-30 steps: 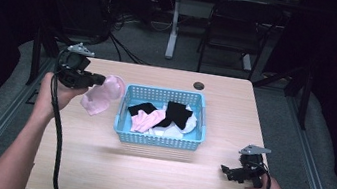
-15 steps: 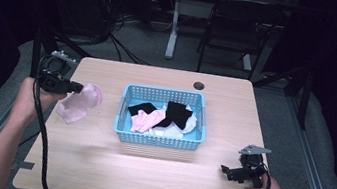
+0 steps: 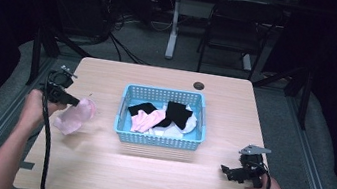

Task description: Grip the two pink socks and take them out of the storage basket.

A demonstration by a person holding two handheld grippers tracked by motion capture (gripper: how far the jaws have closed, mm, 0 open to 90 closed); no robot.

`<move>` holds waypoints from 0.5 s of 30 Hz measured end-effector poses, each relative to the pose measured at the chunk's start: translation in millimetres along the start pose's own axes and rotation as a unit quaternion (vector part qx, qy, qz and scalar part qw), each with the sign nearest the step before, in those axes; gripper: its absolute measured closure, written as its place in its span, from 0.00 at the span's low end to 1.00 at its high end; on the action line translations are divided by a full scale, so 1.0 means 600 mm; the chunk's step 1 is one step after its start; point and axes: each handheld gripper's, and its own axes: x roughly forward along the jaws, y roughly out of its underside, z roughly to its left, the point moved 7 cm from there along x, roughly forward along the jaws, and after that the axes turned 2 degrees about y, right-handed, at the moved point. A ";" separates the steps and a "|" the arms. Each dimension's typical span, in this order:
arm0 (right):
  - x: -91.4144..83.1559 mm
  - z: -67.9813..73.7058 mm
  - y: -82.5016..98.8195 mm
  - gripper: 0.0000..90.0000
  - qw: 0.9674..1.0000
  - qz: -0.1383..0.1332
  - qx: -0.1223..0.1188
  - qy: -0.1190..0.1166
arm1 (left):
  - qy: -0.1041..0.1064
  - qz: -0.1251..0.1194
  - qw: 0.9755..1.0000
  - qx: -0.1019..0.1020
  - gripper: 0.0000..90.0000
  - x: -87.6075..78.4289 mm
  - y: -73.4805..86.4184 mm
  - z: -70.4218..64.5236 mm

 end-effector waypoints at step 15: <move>0.000 0.000 0.000 0.00 1.000 0.001 -0.001 -0.001 | -0.023 0.021 0.998 -0.052 0.95 0.097 0.009 0.045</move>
